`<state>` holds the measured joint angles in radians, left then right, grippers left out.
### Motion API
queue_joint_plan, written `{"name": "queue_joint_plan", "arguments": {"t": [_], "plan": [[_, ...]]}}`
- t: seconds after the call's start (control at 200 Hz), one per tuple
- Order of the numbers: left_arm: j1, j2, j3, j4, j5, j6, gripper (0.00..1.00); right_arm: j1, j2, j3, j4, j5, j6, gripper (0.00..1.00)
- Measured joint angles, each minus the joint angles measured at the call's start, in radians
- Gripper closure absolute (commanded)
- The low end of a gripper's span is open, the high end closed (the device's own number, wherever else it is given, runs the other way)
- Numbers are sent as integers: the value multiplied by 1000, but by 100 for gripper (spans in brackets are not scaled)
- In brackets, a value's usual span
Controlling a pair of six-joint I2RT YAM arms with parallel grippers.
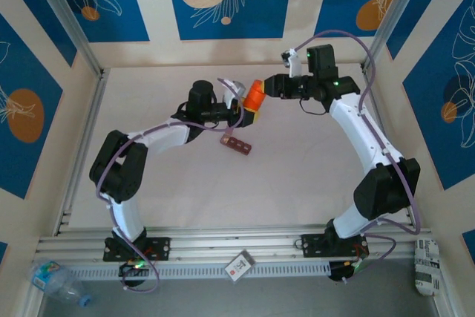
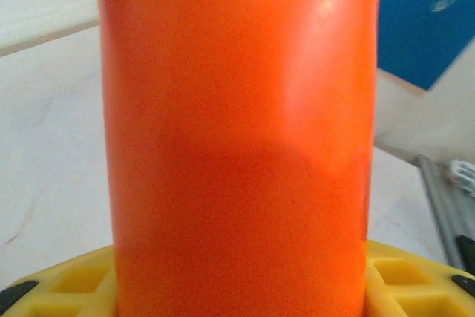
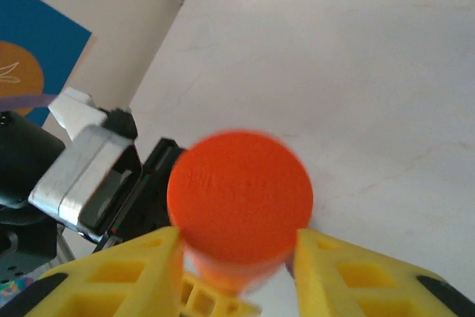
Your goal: Sort the pills into containers
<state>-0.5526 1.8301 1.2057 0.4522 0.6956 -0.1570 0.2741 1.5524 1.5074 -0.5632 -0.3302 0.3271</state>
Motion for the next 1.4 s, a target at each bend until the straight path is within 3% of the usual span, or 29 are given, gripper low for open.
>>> {"name": "queue_joint_plan", "arguments": {"t": [0.16,0.33,0.63,0.755,1.025,1.16,1.271,1.401], "plan": [[-3,-30,0,42,-81,17,100,73,-5,-70,-4,57,103,63],[-7,-36,0,72,-98,29,100,62,-12,-53,-19,65,128,56],[-18,-36,2,91,-48,32,100,-69,-83,24,-28,13,77,18],[-20,-36,10,90,-10,32,100,-85,-93,81,-27,-46,27,11],[-20,-36,54,91,66,8,100,-62,2,192,-45,-124,-50,10],[-20,-36,56,90,84,1,100,-39,43,195,-71,-129,-69,14],[-20,-36,56,90,90,0,100,-26,53,195,-82,-135,-76,21],[-20,-36,56,90,91,0,100,-18,53,193,-81,-144,-85,38]]}}
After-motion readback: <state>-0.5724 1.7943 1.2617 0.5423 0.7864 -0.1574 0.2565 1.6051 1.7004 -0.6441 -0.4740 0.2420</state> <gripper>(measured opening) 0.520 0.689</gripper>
